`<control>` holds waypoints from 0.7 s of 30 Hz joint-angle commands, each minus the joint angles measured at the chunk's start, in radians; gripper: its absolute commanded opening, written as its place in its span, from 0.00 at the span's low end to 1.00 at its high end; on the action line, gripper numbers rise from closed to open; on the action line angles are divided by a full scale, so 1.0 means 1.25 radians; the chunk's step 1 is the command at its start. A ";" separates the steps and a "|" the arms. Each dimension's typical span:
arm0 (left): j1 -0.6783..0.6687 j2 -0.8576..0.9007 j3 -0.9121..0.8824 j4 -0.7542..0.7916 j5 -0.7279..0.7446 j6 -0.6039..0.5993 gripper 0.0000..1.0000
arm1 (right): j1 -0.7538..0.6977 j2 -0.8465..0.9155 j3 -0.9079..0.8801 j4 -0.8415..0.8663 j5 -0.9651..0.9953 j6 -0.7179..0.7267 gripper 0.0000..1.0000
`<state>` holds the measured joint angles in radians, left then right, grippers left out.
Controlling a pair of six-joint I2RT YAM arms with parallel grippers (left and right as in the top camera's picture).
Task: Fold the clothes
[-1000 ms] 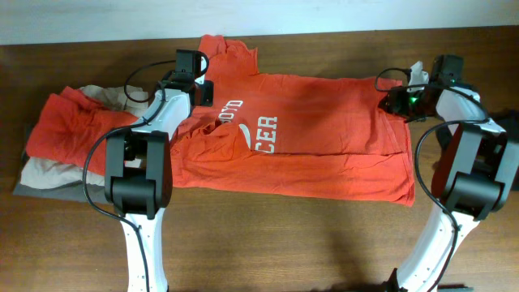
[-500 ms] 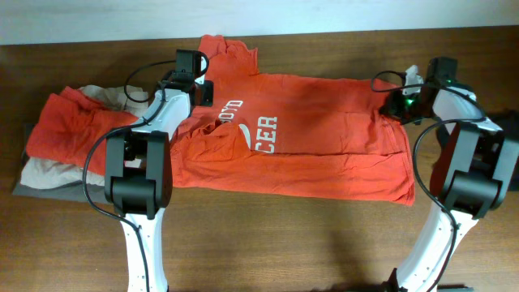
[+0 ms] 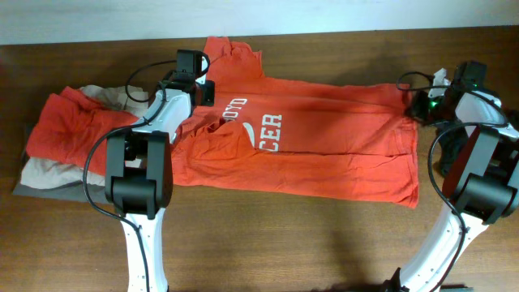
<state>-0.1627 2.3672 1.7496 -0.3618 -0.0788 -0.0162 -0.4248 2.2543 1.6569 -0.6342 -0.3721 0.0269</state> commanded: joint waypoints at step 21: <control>-0.004 0.078 -0.048 -0.016 0.025 0.010 0.22 | 0.021 -0.038 0.105 -0.388 -0.007 -0.046 0.31</control>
<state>-0.1585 2.3672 1.7466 -0.3519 -0.0795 -0.0162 -0.4133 2.2375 1.8256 -1.1072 -0.3973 -0.0040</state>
